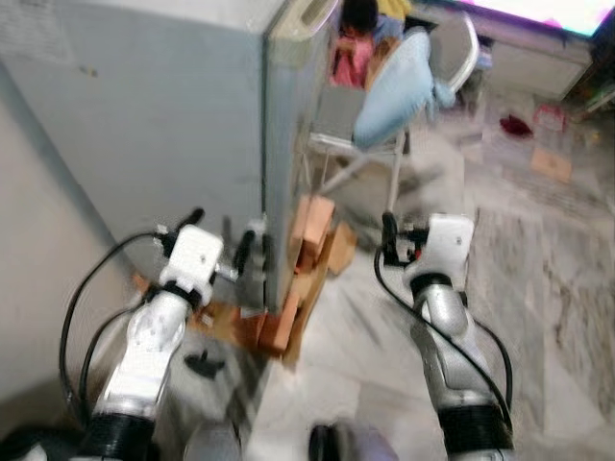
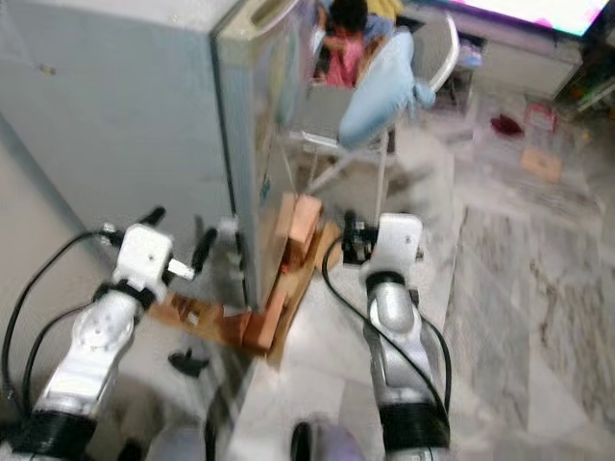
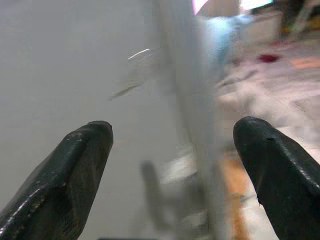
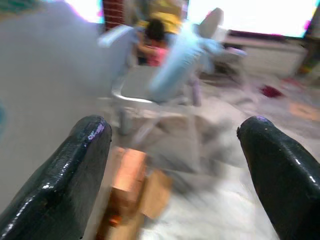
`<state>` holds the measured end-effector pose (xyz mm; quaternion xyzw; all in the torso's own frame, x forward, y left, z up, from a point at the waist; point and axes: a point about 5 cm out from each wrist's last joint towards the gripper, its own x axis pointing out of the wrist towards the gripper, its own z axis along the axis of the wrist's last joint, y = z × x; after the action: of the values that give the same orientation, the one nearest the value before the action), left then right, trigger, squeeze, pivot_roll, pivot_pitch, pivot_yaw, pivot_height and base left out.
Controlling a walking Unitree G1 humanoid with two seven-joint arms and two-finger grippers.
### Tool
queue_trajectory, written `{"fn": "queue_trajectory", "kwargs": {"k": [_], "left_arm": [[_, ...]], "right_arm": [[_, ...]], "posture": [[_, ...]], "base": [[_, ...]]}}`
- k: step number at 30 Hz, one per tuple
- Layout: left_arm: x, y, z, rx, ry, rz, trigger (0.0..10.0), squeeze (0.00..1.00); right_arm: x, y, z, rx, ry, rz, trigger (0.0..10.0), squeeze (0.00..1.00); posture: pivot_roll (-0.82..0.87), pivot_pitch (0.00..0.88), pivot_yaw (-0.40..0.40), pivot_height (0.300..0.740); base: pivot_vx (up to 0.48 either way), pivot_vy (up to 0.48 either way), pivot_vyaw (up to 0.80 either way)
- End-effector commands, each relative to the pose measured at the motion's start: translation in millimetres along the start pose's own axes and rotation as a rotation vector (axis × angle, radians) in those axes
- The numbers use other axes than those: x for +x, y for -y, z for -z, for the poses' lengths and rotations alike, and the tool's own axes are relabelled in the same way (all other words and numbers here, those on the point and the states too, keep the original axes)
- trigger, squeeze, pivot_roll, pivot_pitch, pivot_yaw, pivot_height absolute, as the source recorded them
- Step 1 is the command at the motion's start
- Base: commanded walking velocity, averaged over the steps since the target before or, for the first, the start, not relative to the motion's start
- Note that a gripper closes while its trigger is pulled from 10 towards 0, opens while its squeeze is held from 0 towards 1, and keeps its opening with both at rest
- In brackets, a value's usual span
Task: Restocking fridge
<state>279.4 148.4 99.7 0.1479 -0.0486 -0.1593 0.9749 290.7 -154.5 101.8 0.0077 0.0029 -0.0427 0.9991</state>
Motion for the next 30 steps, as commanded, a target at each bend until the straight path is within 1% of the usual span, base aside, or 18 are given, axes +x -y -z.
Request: {"fn": "queue_trajectory", "kwargs": {"k": [1,4,6,8,10,11,13,18,19,21,23,27,30], "left_arm": [[-0.3,6.5,-3.4,-0.004,0.016,0.039,10.0,0.00],[-1.1,7.3,-3.6,-0.014,0.016,0.047,10.0,0.00],[-0.5,9.1,-4.6,-0.053,0.017,0.056,10.0,0.00],[0.7,8.6,-4.9,-0.058,0.015,0.047,10.0,0.00],[4.1,5.0,-3.5,-0.066,0.003,0.008,10.0,0.00],[7.5,-1.6,-1.5,-0.077,-0.012,-0.056,10.0,0.00],[11.0,-9.5,0.0,-0.092,-0.026,-0.121,10.0,0.00],[16.3,-22.7,1.5,-0.106,-0.047,-0.214,10.0,0.00],[18.1,-31.4,3.1,-0.089,-0.069,-0.288,10.0,0.00],[19.0,-36.2,3.6,-0.074,-0.078,-0.339,10.0,0.00],[20.8,-37.9,2.9,-0.111,-0.075,-0.353,10.0,0.00],[28.4,-38.7,0.7,-0.123,-0.070,-0.371,10.0,0.00],[39.8,-36.8,-5.0,-0.149,-0.051,-0.358,10.0,0.00]], "right_arm": [[-0.3,4.2,-0.2,0.002,-0.002,0.015,10.0,0.00],[-0.3,4.1,-0.1,0.002,-0.003,0.015,10.0,0.00],[0.0,4.2,-0.3,0.000,-0.003,0.014,10.0,0.00],[0.1,4.0,-0.3,-0.001,-0.003,0.012,10.0,0.00],[0.3,3.8,-0.4,-0.001,-0.003,0.011,10.0,0.00],[0.3,3.8,-0.8,0.001,-0.002,0.011,10.0,0.00],[0.2,3.6,-1.6,-0.001,0.002,0.008,10.0,0.00],[-0.4,4.2,-2.1,-0.003,0.004,0.009,10.0,0.00],[-1.1,5.1,-1.9,-0.005,0.003,0.010,10.0,0.00],[-1.3,5.5,-1.9,-0.006,0.003,0.011,10.0,0.00],[-1.8,5.8,-2.2,-0.007,0.004,0.011,10.0,0.00],[-2.3,5.6,-1.8,-0.008,0.001,0.009,10.0,0.00],[-2.3,4.8,-2.2,-0.011,0.001,0.004,10.0,0.00]], "posture": [[0.04,0.092,-0.077,0.740],[0.04,0.094,-0.078,0.740],[0.04,0.093,-0.079,0.740],[0.04,0.094,-0.079,0.740],[0.04,0.094,-0.081,0.740],[0.04,0.094,-0.081,0.740],[0.03,0.096,-0.082,0.740],[0.03,0.095,-0.082,0.740],[0.02,0.095,-0.080,0.740],[0.02,0.095,-0.080,0.740],[0.02,0.099,-0.080,0.740],[0.02,0.103,-0.082,0.740],[0.02,0.105,-0.084,0.740]], "base": [[0.000,0.000,-0.80],[0.000,0.000,-0.80],[0.000,0.000,-0.80],[0.000,0.000,-0.80],[0.000,0.000,-0.80],[0.000,0.000,-0.44],[0.000,0.000,0.00],[0.000,0.000,0.00],[0.000,0.000,0.00],[0.000,0.000,0.00],[0.000,0.000,0.00],[0.000,0.000,0.00],[0.000,0.000,0.00]]}}
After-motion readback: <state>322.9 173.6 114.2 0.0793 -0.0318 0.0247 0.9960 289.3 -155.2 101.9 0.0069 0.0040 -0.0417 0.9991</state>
